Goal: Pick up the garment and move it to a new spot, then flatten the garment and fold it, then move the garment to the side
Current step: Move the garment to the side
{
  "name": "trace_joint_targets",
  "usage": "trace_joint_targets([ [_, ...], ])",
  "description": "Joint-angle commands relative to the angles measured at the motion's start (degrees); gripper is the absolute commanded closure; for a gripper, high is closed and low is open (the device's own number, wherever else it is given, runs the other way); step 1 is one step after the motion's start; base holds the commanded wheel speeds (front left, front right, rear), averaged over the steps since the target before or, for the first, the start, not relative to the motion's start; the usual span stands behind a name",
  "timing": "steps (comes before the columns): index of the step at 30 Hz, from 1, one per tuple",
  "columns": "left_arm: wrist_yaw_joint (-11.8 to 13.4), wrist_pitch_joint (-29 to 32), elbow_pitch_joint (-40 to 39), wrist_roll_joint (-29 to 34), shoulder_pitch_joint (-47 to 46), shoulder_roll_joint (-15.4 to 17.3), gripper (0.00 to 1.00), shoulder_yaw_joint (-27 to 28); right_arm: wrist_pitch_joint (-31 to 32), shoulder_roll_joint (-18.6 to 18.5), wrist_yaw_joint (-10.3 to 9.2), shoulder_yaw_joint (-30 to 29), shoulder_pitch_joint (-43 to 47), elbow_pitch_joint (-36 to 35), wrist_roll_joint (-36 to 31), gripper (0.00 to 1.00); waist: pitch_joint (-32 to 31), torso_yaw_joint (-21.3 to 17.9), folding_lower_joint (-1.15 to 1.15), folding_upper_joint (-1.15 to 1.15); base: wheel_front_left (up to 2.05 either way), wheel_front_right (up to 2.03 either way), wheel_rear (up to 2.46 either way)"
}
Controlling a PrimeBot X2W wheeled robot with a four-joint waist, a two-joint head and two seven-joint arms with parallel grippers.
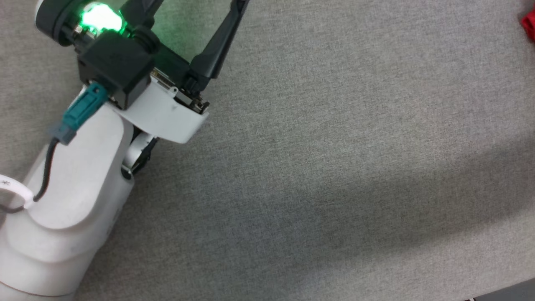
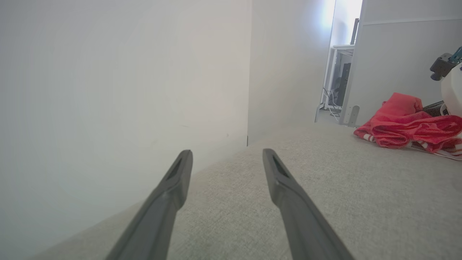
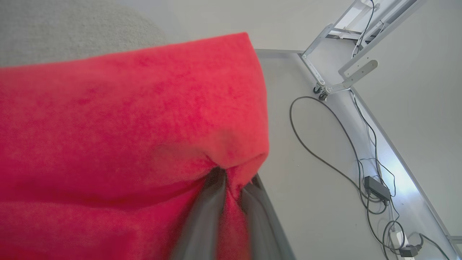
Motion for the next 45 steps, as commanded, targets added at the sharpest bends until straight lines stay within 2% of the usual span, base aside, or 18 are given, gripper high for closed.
trace_joint_targets([
  [1,0.1,-0.1,0.2,-0.3,0.5,0.0,0.00,0.2,-0.9,0.3,-0.11,0.0,-0.8,1.2,-0.6,0.64,-0.7,0.3,0.00,0.00,0.00,0.00,0.00],
  [2,0.1,-0.1,0.4,-0.4,0.8,-0.2,0.00,0.4,-1.5,0.3,-0.11,0.3,-1.0,2.1,-1.0,0.13,-1.1,0.5,0.00,0.00,0.00,0.00,0.00],
  [3,0.1,-0.1,0.5,-0.4,1.1,-0.4,0.00,0.7,-2.1,0.3,-0.11,0.5,-1.3,2.9,-1.1,0.00,-1.6,0.7,0.00,0.00,0.00,0.00,0.00],
  [10,0.1,-0.1,1.9,-0.7,6.3,-3.6,0.00,3.7,-5.6,-0.8,-0.11,3.9,0.4,6.0,-0.5,0.00,-7.8,3.1,0.00,0.00,0.00,0.00,0.00],
  [16,0.1,-0.1,3.3,-0.6,13.1,-6.4,0.00,6.3,-6.9,1.0,-0.11,9.5,3.7,6.0,0.3,0.00,-13.9,5.9,0.00,0.00,0.00,0.00,0.00],
  [23,0.1,-0.1,6.8,-0.8,25.3,-11.7,0.00,10.9,-9.5,5.1,-0.11,19.2,11.9,1.5,6.1,0.00,-22.8,11.0,0.00,0.00,0.00,0.00,0.00],
  [31,0.1,-0.1,9.4,-0.4,34.4,-15.4,0.00,16.0,-12.4,7.4,-0.11,26.2,20.9,-4.6,12.8,0.00,-30.1,16.0,0.00,0.00,0.00,0.00,0.00],
  [38,0.1,-0.1,10.8,0.1,42.0,-15.9,0.00,20.3,-13.8,9.3,-0.11,29.9,28.3,-11.0,16.7,0.00,-36.0,19.3,0.00,0.00,0.00,0.00,0.00],
  [45,0.1,-0.1,10.8,0.2,47.3,-15.7,0.00,23.4,-13.9,10.8,-0.11,28.1,34.3,-18.6,17.8,0.00,-40.9,20.2,0.00,0.00,0.00,0.00,0.00],
])
